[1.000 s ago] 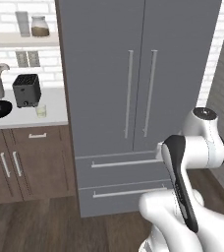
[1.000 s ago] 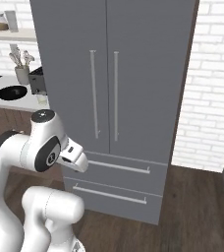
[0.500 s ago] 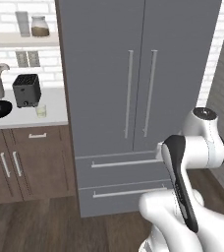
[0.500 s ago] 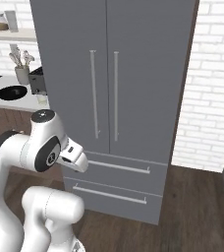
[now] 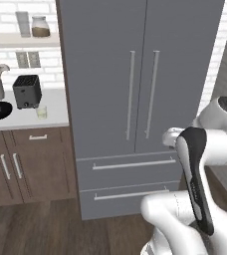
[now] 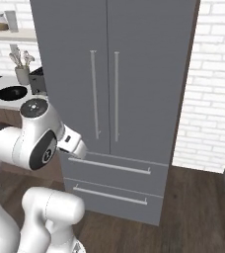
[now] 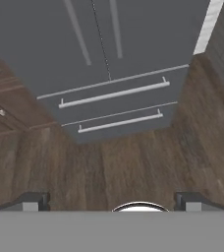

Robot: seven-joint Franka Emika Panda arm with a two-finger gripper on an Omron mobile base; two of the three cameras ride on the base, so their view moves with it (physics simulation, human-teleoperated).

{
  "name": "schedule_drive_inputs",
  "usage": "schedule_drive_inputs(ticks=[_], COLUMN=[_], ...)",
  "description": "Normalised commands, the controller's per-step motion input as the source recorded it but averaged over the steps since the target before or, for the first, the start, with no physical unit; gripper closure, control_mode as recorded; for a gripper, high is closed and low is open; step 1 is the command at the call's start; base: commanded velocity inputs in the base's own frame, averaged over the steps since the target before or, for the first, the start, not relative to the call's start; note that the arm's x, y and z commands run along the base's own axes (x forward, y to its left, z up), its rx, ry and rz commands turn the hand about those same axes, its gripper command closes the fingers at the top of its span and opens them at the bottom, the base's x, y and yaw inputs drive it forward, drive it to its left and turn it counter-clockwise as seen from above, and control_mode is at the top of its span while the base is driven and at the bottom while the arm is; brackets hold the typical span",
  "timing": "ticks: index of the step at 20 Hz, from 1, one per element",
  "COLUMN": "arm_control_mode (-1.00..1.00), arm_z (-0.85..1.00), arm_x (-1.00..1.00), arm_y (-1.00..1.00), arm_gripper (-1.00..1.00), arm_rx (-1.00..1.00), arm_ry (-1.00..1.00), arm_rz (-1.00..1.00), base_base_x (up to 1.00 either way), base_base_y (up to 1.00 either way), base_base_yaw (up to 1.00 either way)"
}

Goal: Grab a lemon wedge from the fridge and one ice cube from the ice bowl, and put them in the glass of lemonade.

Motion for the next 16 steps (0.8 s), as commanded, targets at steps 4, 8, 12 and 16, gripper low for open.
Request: schedule_drive_inputs(ticks=[4,8,12,16], arm_control_mode=[-1.00,-1.00,-1.00,-1.00], arm_z=[1.00,0.87,0.25,-0.28], arm_x=[0.01,0.11,0.33,0.75], arm_y=[0.00,0.00,-0.02,-0.03], arm_gripper=[-1.00,-1.00,-1.00,-1.00], arm_rx=[-0.01,-0.08,-0.07,0.00], arm_ry=[0.00,0.00,0.00,-0.08], arm_rz=[0.09,0.01,0.00,0.00], base_base_x=[0.00,0.00,0.00,0.00], base_base_y=[0.00,0.00,0.00,0.00], base_base_yaw=[0.00,0.00,0.00,0.00])
